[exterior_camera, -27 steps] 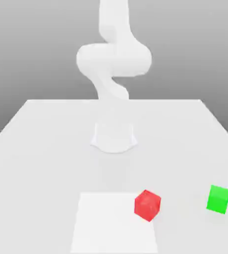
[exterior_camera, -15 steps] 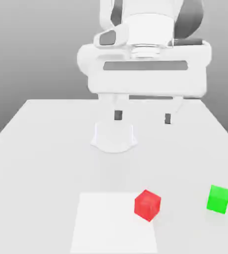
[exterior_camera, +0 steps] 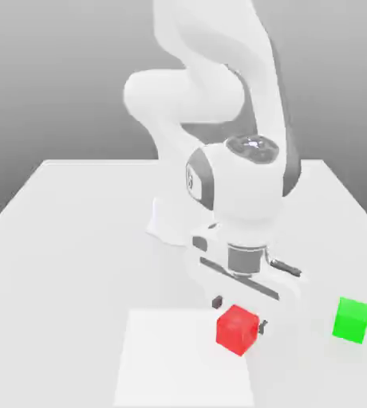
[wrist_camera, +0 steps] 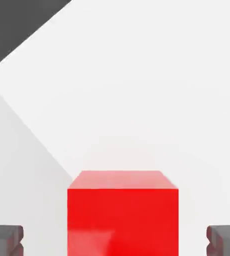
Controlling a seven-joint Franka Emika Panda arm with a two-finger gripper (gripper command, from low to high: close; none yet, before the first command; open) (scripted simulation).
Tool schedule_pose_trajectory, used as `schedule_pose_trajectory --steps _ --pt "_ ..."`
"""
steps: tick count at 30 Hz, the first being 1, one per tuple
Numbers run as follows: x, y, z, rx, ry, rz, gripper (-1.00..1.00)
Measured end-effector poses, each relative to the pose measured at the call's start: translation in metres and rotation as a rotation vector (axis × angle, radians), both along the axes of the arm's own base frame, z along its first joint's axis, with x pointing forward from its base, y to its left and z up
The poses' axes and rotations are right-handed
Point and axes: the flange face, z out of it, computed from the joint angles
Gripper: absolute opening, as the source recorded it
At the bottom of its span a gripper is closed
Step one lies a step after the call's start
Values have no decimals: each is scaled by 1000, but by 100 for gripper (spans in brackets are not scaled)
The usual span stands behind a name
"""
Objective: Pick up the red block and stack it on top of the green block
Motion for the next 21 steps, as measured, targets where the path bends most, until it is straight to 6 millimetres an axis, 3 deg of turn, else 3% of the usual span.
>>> schedule_pose_trajectory --steps 7,14,18,21 --pt "0 0 -1 0 -2 0 -100" --pt "0 6 57 -1 -2 18 -100" --pt "-9 95 75 -2 1 297 -100" --pt "-29 167 89 -2 1 523 -100"
